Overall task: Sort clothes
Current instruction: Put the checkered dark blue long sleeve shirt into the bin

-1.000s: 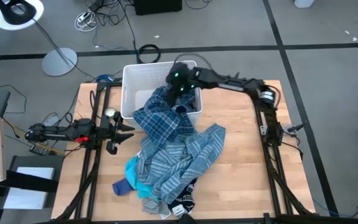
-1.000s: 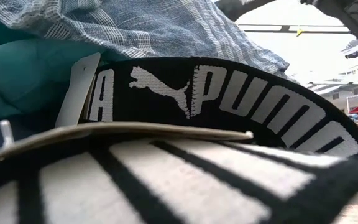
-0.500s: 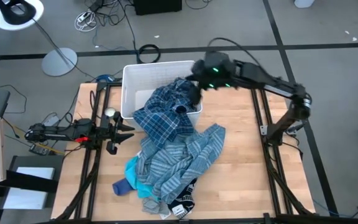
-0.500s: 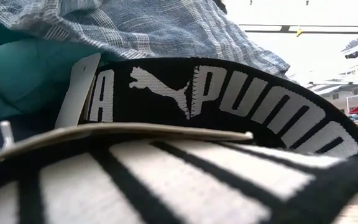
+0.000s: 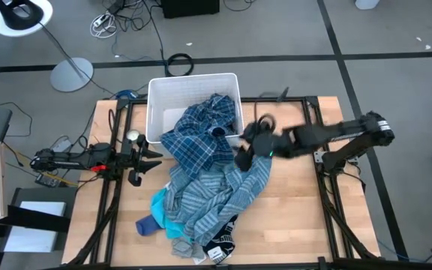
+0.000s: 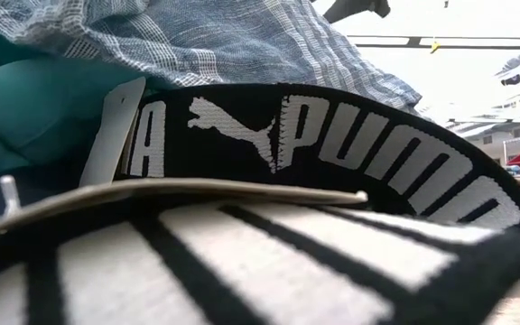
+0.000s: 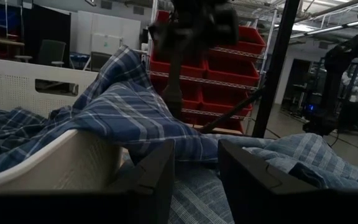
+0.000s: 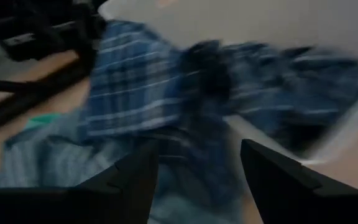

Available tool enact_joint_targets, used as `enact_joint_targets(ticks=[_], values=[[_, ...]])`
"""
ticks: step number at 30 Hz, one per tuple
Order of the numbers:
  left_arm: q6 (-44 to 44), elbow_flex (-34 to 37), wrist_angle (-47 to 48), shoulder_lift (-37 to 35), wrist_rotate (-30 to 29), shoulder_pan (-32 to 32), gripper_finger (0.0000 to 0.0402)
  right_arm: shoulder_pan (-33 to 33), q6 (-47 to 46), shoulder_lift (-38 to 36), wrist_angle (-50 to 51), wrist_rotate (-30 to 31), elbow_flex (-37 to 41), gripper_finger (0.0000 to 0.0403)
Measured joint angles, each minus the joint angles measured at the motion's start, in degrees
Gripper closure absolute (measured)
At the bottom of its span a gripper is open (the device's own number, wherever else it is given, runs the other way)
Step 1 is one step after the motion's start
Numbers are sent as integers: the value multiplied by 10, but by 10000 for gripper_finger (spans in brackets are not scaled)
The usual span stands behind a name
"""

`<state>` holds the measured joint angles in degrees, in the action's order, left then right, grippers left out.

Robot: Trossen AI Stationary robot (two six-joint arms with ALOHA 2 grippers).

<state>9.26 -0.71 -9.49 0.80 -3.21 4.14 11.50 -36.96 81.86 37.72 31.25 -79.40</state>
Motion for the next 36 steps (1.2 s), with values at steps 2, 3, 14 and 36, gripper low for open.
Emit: enact_joint_targets(ticks=[2, 3, 14, 36], values=[[0, 0, 0, 0, 0, 0, 273, 11, -4, 16, -92, 0, 44, 174], [0, 0, 0, 0, 0, 0, 273, 15, -4, 26, -136, 0, 62, 174], [0, 0, 0, 0, 0, 0, 273, -2, -6, 195, -432, -36, 112, 174], [0, 0, 0, 0, 0, 0, 273, -123, 303, 229, -451, -177, -132, 398]])
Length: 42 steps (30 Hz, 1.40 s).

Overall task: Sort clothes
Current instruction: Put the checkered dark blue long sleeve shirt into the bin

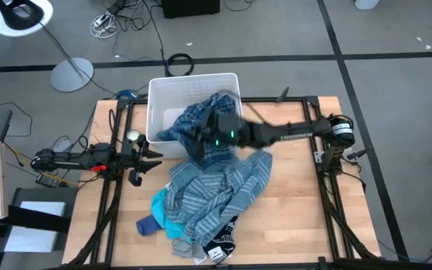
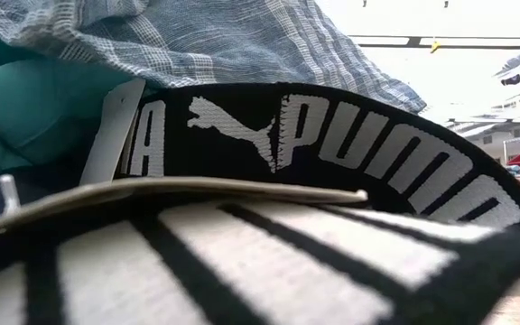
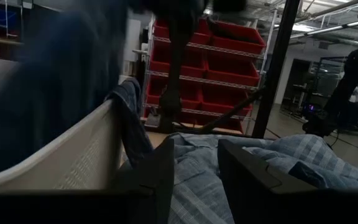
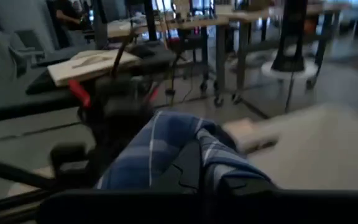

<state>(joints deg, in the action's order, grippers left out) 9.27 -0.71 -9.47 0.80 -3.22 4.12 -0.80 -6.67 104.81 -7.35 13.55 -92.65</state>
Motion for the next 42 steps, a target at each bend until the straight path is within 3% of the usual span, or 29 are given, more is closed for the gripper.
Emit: enact_joint_targets(ticks=[6, 10, 15, 19, 27, 33, 42], values=[[0, 0, 0, 0, 0, 0, 273, -80, 85, 0, 163, -9, -141, 400], [0, 0, 0, 0, 0, 0, 273, -140, 94, -2, 266, -18, -209, 401], [0, 0, 0, 0, 0, 0, 273, -186, 32, 1, 448, -79, -223, 401], [0, 0, 0, 0, 0, 0, 273, -194, 13, 11, 549, -93, -214, 397], [0, 0, 0, 0, 0, 0, 273, -193, 0, 11, 520, -198, -123, 348], [-108, 0, -3, 0, -13, 0, 273, -201, 7, 9, 550, -208, -105, 280], [-79, 0, -20, 0, -60, 0, 273, -220, 9, -44, 562, -208, -105, 209]])
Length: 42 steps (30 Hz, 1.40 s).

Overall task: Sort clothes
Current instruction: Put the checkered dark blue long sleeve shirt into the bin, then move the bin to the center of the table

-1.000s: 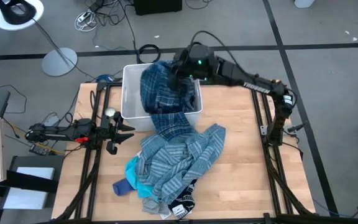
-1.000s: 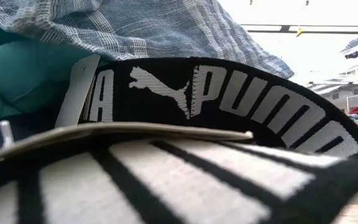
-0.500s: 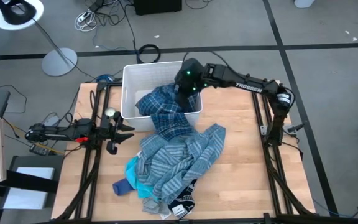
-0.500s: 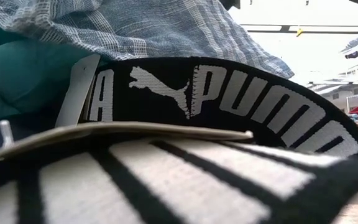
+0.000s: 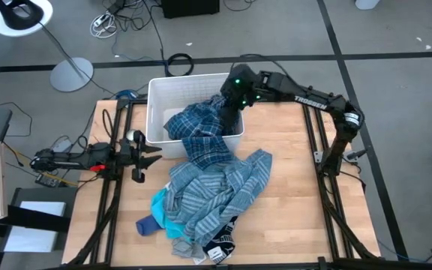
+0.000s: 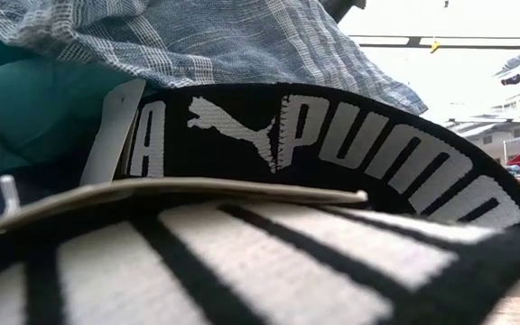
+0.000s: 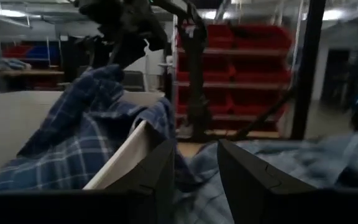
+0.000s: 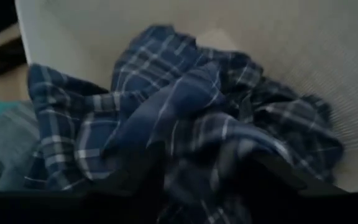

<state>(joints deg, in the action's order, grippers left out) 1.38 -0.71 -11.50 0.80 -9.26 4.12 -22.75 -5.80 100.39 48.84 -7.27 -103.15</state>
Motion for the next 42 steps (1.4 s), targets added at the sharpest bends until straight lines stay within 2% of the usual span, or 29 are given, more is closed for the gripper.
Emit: enact_joint_targets(ticks=[6, 13, 18, 22, 25, 28, 33, 35, 38, 42], values=[[147, 0, -37, 0, 4, 0, 273, 0, -12, -33, -11, 0, 0, 197], [181, 0, -100, 0, 6, 0, 273, 8, -97, -35, -60, -1, 0, 199], [257, 0, -153, 0, 14, 0, 273, 18, -150, -32, -95, 0, 0, 201], [260, -2, -194, 0, 14, 0, 273, 28, -180, -31, -115, 1, 0, 202], [258, -32, -191, 0, 0, 0, 273, 37, -193, -31, -118, 2, 0, 202], [236, -95, -125, 0, -15, 0, 273, 43, -202, -31, -113, 2, 0, 202], [178, -272, 151, 25, -32, 0, 277, 51, -210, -31, -92, 2, 0, 205], [161, -350, 246, 58, -42, 0, 284, 53, -212, -34, -65, 0, 0, 206], [137, -456, 333, 128, -47, 0, 302, 62, -216, -49, -8, 5, 0, 206], [121, -563, 429, 250, -42, 0, 328, 96, -201, -89, 70, 65, 0, 206]])
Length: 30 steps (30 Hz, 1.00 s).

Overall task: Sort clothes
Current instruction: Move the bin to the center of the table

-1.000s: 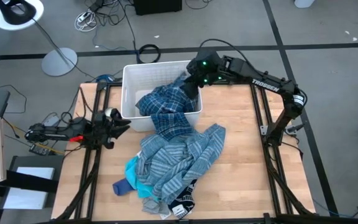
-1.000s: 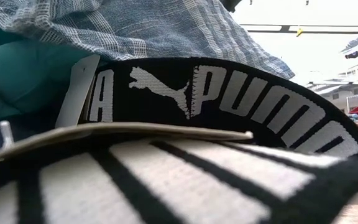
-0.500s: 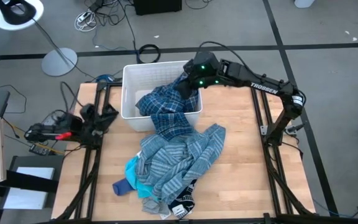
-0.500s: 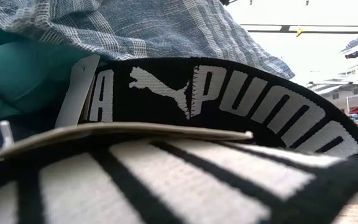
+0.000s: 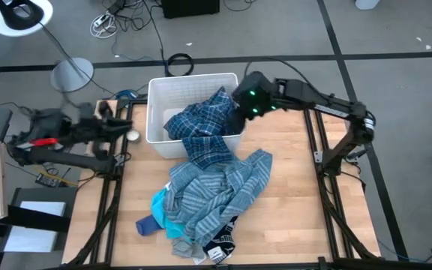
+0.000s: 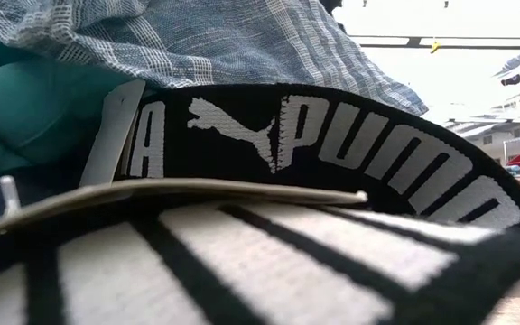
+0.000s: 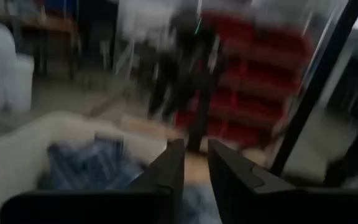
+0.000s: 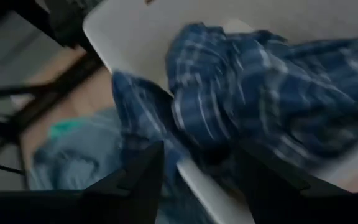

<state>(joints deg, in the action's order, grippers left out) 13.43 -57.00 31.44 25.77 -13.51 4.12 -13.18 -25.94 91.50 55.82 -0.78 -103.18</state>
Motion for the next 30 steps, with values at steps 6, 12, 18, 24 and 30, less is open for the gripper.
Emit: enact_joint_targets(ticks=[6, 12, 18, 24, 30], values=[[17, -69, 86, 169, 25, 6, 344, 91, -26, -78, 97, 97, 0, 206], [88, -93, 82, 270, 21, 60, 346, 231, -112, -148, 134, 211, 96, 206], [195, -93, 83, 325, -99, 172, 347, 310, -184, -192, -40, 235, 294, 206], [317, -93, 107, 363, -204, 266, 349, 302, -147, -151, -185, 240, 393, 206], [435, -93, 148, 390, -249, 319, 349, 254, -115, -73, -257, 273, 399, 206]])
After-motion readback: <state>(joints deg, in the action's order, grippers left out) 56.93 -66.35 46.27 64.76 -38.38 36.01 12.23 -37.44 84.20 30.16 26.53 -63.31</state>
